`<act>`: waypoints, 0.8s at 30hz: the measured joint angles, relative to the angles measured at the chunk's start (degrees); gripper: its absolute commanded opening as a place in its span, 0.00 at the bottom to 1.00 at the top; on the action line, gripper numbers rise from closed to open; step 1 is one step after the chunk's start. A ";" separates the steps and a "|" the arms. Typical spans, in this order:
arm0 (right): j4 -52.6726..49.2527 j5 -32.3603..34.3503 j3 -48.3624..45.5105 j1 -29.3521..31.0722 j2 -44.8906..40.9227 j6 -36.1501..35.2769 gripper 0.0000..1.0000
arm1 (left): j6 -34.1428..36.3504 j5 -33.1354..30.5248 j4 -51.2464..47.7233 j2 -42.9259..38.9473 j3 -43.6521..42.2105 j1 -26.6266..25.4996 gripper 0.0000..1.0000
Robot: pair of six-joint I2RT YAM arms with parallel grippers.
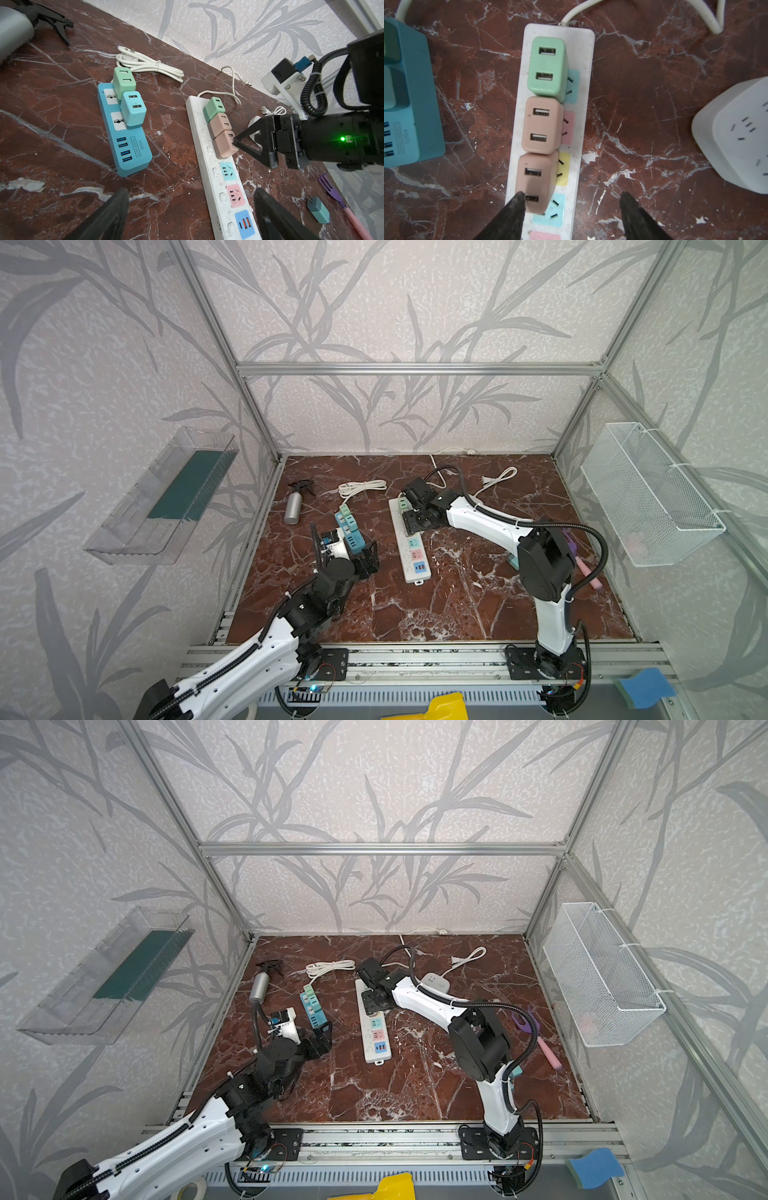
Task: Insert the plug
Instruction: 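Open the right gripper and lift it off the plugged beige adapter, then move the right gripper over the loose teal adapters near the robot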
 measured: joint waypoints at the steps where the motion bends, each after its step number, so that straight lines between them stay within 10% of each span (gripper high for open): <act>1: -0.17 0.44 -0.26 -0.17 -1.29 -0.15 0.73 | -0.02 0.28 0.09 0.24 0.11 0.00 0.94; 15: 0.76 3.28 -23.08 -7.85 -30.47 0.46 0.80 | 0.11 4.92 7.54 11.19 1.68 0.00 0.94; 24: 0.92 -1.42 -49.24 -31.71 -50.69 8.02 0.87 | -0.87 13.44 17.18 18.82 1.79 -0.02 0.93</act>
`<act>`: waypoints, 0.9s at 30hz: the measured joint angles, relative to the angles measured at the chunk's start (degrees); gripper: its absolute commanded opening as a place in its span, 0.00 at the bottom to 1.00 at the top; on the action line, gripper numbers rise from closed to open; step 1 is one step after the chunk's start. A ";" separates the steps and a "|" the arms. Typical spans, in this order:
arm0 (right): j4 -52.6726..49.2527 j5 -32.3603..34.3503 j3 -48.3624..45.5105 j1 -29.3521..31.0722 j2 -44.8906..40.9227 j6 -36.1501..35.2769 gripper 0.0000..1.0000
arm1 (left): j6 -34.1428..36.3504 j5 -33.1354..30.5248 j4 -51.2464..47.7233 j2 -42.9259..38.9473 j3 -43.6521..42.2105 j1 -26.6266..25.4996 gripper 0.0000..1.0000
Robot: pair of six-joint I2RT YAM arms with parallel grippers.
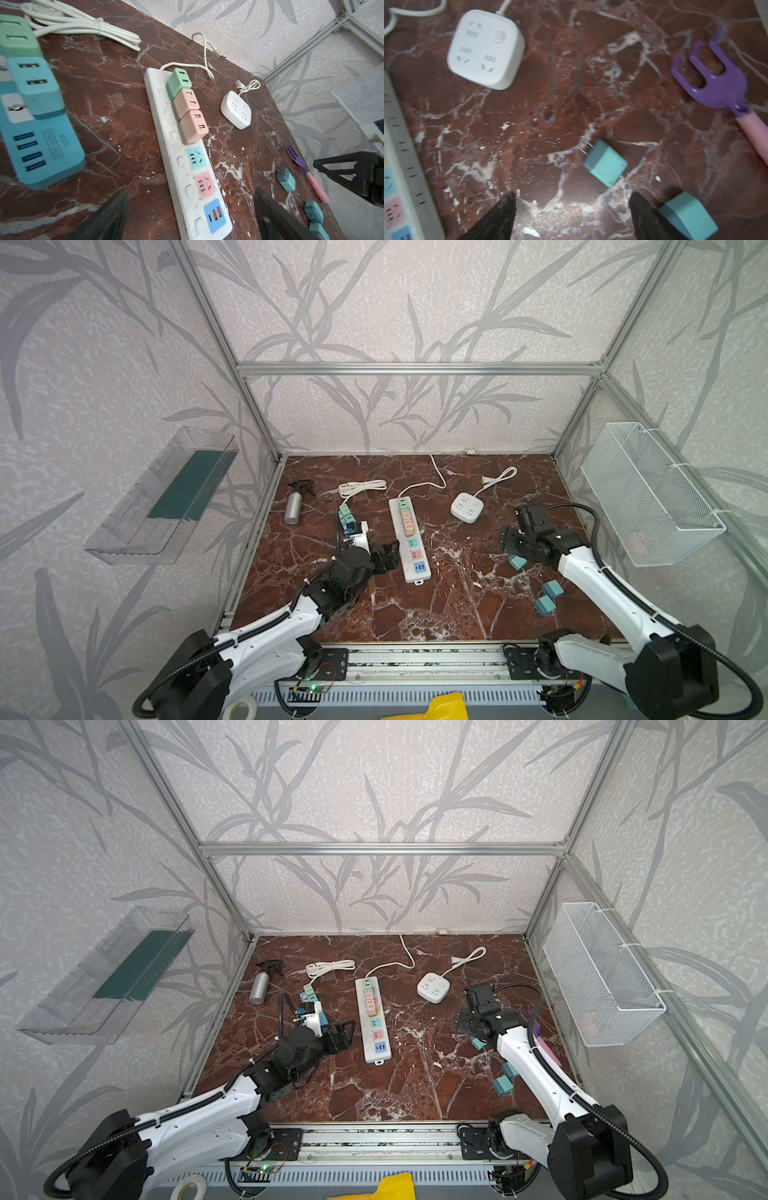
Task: Insert the plug
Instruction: 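Move the right gripper over the loose teal adapters near the robot, then close the right gripper on a loose teal adapter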
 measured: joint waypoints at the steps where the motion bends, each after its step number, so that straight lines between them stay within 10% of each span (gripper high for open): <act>1: 0.31 -1.18 -1.38 -2.29 -0.70 0.48 0.87 | -0.13 0.66 0.68 0.52 0.00 0.00 0.93; 17: -5.70 -0.59 -12.55 -14.84 -13.14 13.00 0.89 | -0.20 1.55 1.99 -4.02 0.17 0.02 0.93; 27: -9.84 -0.74 -19.10 -18.36 -14.23 21.49 0.70 | 0.94 0.24 -0.92 -7.89 0.15 0.02 0.93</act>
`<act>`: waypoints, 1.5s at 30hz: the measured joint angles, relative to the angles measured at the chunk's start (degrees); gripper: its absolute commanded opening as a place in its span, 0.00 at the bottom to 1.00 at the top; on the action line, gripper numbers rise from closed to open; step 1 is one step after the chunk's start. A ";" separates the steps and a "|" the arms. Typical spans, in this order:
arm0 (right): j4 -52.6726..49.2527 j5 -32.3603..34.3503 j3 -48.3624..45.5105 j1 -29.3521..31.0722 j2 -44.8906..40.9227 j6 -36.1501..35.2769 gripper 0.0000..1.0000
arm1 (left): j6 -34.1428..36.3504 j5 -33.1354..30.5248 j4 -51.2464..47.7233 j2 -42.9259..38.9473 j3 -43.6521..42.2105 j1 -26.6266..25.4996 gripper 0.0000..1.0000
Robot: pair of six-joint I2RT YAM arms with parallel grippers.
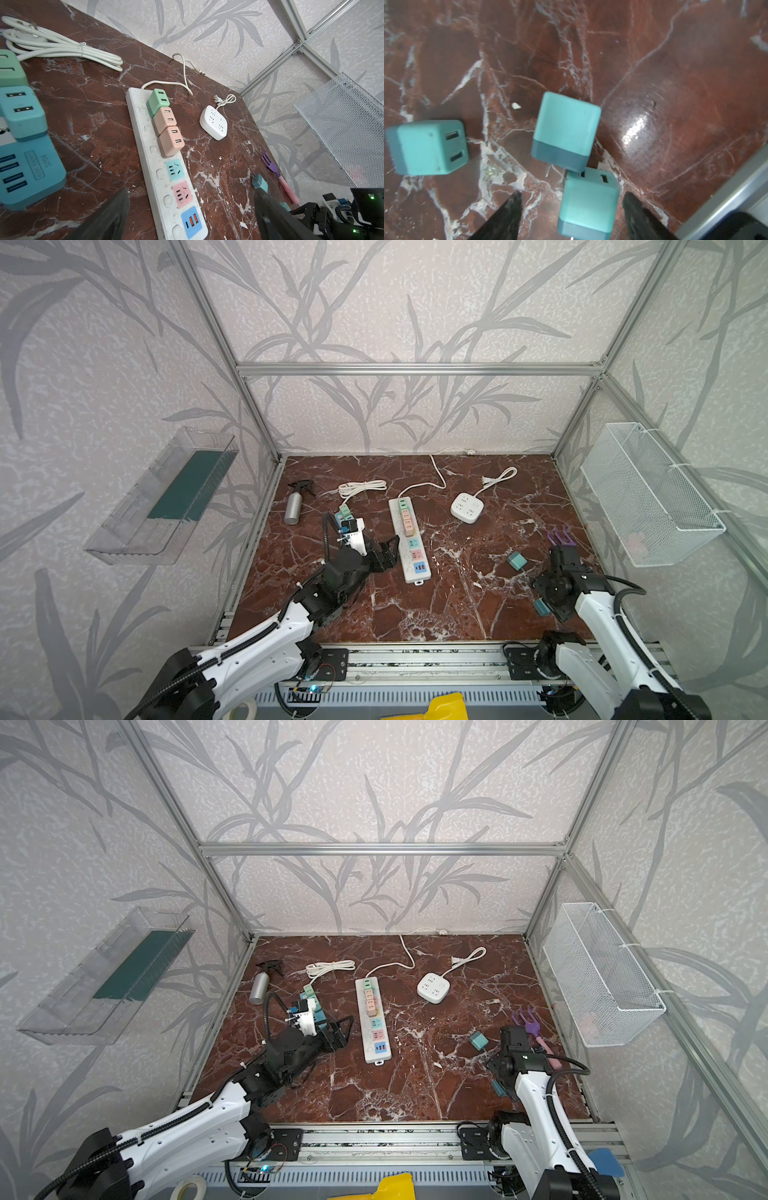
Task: Insert the plug
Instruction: 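Close the right gripper on a loose teal adapter, then lift the teal adapter with the right gripper and carry it toward the strip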
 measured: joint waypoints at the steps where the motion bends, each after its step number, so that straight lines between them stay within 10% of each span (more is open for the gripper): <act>1: 0.07 -0.46 -0.44 -0.42 0.07 0.52 0.70 | 0.07 -0.11 -0.13 -0.35 0.00 0.00 0.93; 10: 3.80 -3.19 -1.05 -2.84 7.17 2.47 0.69 | 1.03 -1.40 -1.01 -1.51 0.02 0.00 0.93; 23: 9.42 -7.52 -1.60 -3.50 6.73 0.68 0.28 | 2.08 -2.38 -1.05 -0.74 0.02 0.24 0.93; 32: 12.35 -13.75 -1.55 -3.06 7.98 -1.07 0.21 | 2.86 -2.64 -0.98 -0.24 0.00 0.24 0.93; 45: 12.66 -9.70 11.28 18.78 17.62 -2.78 0.19 | 2.89 -2.56 -1.05 0.42 0.09 0.24 0.92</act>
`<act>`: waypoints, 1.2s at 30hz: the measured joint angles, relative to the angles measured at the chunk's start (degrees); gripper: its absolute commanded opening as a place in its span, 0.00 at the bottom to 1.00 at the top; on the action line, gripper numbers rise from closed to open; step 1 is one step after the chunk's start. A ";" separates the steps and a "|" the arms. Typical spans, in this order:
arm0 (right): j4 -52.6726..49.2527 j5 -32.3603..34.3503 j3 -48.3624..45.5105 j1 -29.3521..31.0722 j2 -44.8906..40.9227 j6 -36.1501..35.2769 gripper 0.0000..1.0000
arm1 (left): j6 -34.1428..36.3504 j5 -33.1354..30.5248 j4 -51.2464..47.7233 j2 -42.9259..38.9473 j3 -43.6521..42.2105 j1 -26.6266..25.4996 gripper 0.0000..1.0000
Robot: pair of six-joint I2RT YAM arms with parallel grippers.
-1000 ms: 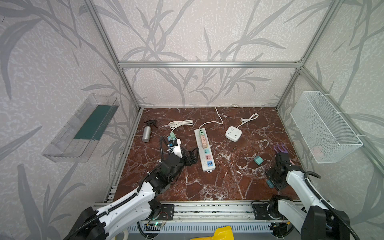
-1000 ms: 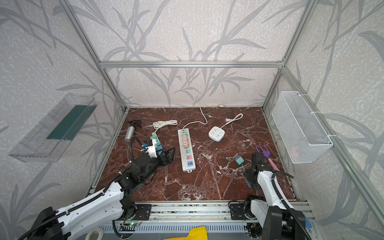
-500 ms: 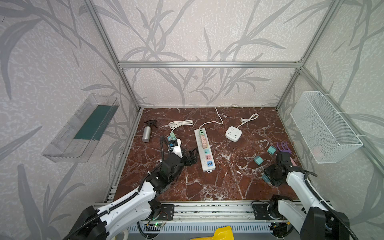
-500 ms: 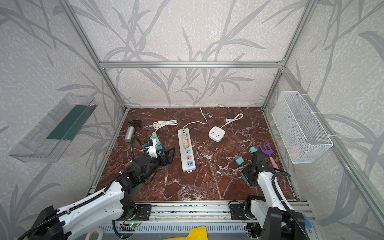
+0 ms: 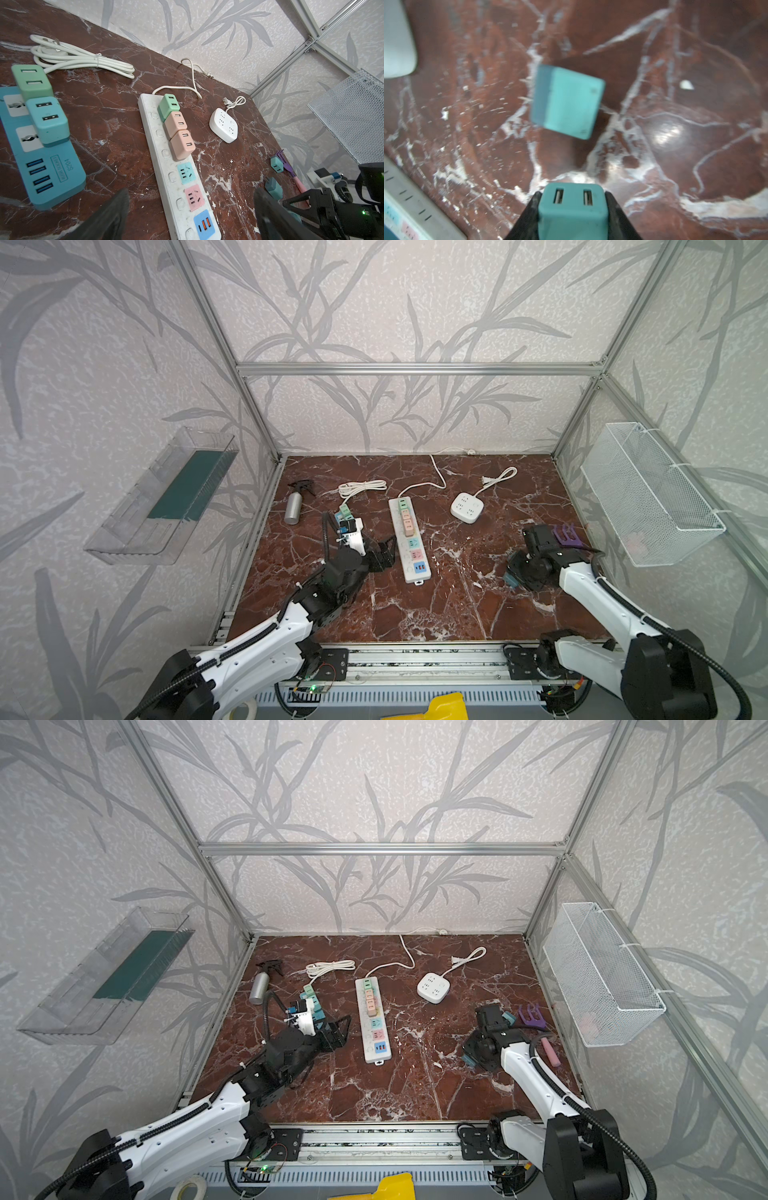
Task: Insert the plug
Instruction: 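Lift the teal adapter with the right gripper and carry it toward the strip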
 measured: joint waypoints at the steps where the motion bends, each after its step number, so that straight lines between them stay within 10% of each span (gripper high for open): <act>1: 0.59 0.61 1.84 2.38 2.21 -0.33 0.19 | 0.02 0.17 -0.07 0.31 0.07 0.00 0.91; 10: 9.07 2.47 13.05 14.97 25.46 -3.89 0.22 | 0.17 3.45 -4.81 3.78 5.64 0.00 0.90; 14: 11.58 2.73 16.61 16.68 29.42 -5.35 0.42 | 0.63 4.52 -8.57 6.03 8.92 0.00 0.89; 20: 12.90 1.36 16.68 16.79 29.53 -6.21 0.67 | 0.59 4.52 -13.57 8.79 13.33 0.00 0.90; 36: 17.46 -8.48 10.69 17.77 19.52 -1.27 0.72 | 1.11 5.90 -17.16 15.65 18.21 -0.48 0.84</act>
